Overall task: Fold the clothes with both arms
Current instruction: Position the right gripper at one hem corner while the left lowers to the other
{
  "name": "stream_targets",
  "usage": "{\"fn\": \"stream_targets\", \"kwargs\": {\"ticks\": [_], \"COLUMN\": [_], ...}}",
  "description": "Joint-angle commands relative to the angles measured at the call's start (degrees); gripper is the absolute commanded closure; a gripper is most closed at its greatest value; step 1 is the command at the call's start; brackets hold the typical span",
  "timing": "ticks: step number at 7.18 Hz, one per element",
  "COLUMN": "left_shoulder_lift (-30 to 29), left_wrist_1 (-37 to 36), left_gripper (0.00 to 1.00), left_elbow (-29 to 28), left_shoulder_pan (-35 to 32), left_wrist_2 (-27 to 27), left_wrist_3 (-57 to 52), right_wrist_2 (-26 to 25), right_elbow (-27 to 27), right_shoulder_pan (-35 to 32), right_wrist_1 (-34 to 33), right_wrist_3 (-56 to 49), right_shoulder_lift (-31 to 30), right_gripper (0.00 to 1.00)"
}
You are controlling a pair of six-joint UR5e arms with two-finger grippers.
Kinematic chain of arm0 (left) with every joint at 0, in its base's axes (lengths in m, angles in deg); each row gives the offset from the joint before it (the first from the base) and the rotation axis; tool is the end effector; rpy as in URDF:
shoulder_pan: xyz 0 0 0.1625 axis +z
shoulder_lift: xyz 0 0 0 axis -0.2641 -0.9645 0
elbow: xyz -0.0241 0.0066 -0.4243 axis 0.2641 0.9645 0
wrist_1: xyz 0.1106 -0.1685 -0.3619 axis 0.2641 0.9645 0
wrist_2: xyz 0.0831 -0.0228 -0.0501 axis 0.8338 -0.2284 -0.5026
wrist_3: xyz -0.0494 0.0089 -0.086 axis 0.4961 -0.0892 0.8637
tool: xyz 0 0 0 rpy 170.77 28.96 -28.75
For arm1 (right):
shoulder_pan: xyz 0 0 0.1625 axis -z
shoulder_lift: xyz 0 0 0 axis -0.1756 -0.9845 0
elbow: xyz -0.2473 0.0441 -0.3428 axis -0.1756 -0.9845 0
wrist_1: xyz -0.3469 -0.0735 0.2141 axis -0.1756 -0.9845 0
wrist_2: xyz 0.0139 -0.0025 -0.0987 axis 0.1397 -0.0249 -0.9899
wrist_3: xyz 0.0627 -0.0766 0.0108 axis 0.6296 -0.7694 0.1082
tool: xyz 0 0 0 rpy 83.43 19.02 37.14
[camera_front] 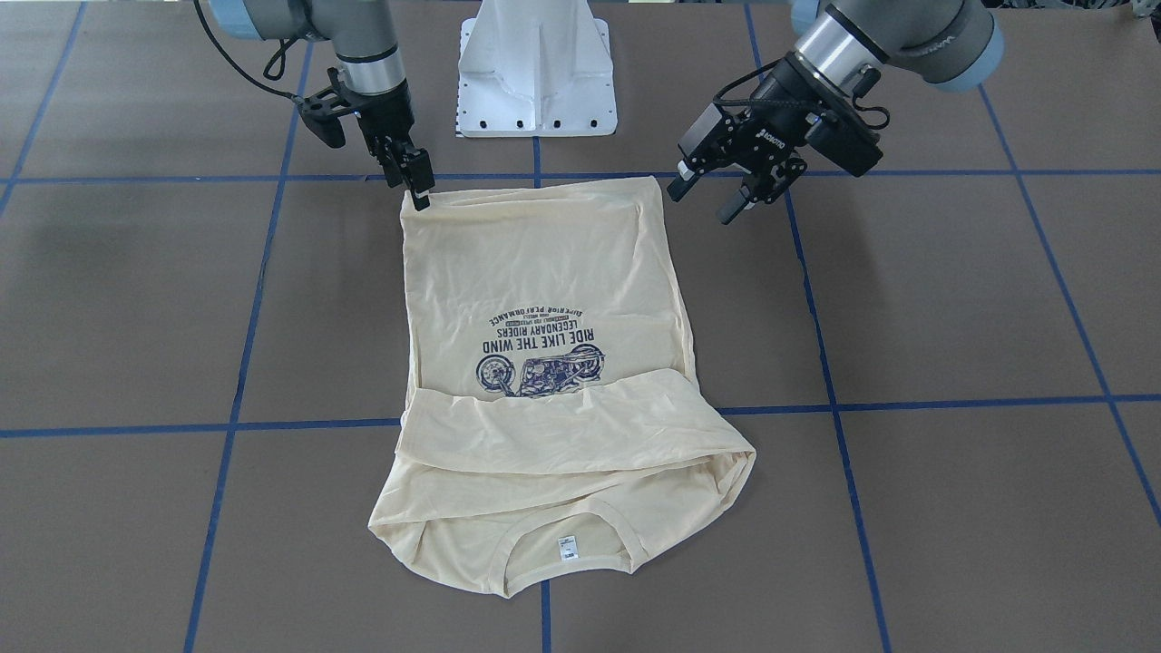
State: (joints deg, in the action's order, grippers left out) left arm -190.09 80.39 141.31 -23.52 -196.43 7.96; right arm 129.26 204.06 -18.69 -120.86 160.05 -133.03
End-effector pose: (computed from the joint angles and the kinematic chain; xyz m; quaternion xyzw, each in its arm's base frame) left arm 0.3356 -0.3997 0.2449 0.1189 0.6479 -0.1210 0.7426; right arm -0.4994 -0.2284 0.3296 -0.0508 -0.4129 0.4470 0.7919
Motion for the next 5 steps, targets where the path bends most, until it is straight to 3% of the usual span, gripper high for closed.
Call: {"fn": "stream_targets", "kwargs": {"ticks": [1,4,5], "left_shoulder_lift": [0.10,0.45,0.45], "left_wrist_1": [0.00,0.00,0.00], "left_gripper": [0.13,0.13,0.13], "left_elbow": [-0.04,-0.04,-0.12], "left_shoulder_pan": [0.07,0.25,0.25], "left_wrist_2": [0.03,0.64,0.65], "left_wrist_3": [0.00,0.00,0.00], "right_wrist_2": [0.06,0.33,0.42], "right_elbow": [-0.23,-1.63,-1.46], "right_shoulder_pan": [-0.21,-0.04,-0.12], "right_wrist_1": [-0.01,-0.01,-0.01], "right_wrist_3": [-0.09,-0.09,0.00], "right_shoulder_lift": [0.06,1.29,1.38], "right_gripper": [0.24,0.25,0.56]}}
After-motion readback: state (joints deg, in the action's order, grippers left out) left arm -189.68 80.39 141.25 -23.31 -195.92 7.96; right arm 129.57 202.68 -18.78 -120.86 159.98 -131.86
